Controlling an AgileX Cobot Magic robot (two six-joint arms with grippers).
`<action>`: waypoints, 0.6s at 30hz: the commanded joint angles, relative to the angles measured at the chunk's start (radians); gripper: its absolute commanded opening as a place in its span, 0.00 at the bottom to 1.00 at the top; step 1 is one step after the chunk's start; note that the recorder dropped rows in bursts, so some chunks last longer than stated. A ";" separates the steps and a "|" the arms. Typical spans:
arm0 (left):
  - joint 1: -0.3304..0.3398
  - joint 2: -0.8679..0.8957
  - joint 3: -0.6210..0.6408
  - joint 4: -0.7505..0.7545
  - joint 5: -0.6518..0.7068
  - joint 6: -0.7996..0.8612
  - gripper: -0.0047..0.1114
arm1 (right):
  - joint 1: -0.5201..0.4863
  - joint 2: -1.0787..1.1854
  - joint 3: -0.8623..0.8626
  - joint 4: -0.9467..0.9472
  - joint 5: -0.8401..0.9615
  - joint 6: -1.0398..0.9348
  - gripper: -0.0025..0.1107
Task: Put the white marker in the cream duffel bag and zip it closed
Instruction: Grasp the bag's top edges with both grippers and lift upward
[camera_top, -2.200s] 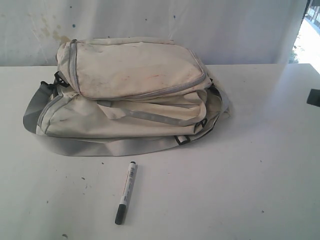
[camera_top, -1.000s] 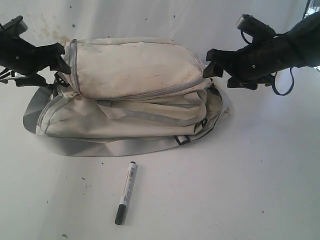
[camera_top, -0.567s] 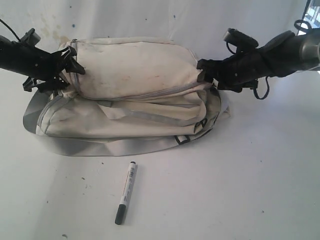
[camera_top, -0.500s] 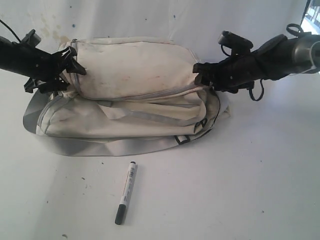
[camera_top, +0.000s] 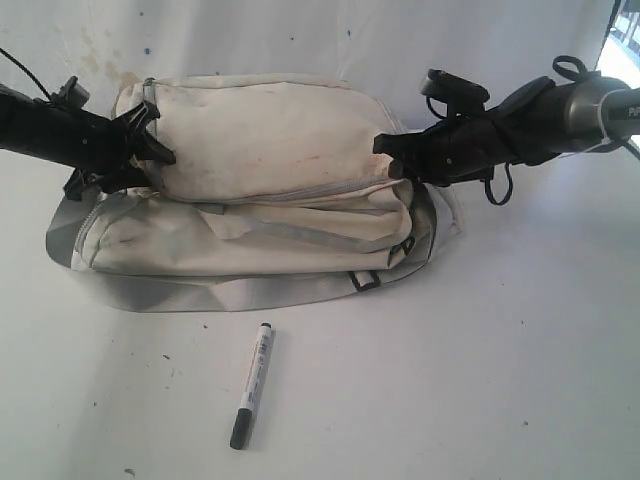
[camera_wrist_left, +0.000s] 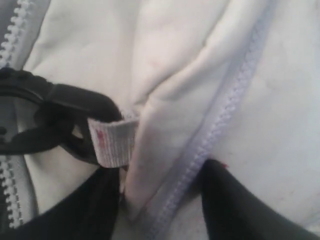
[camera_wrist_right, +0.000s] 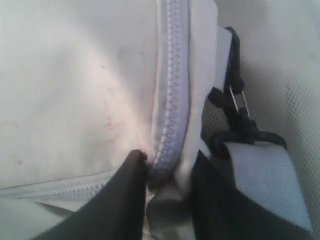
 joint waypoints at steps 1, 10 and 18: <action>-0.002 0.002 -0.006 -0.070 -0.010 0.007 0.17 | -0.001 0.002 -0.004 0.001 0.031 -0.013 0.02; -0.002 -0.011 -0.006 -0.198 0.020 0.102 0.04 | -0.003 -0.007 -0.021 0.001 0.060 -0.013 0.02; 0.010 -0.056 -0.008 -0.421 0.056 0.234 0.04 | -0.003 -0.062 -0.054 -0.019 0.055 -0.013 0.02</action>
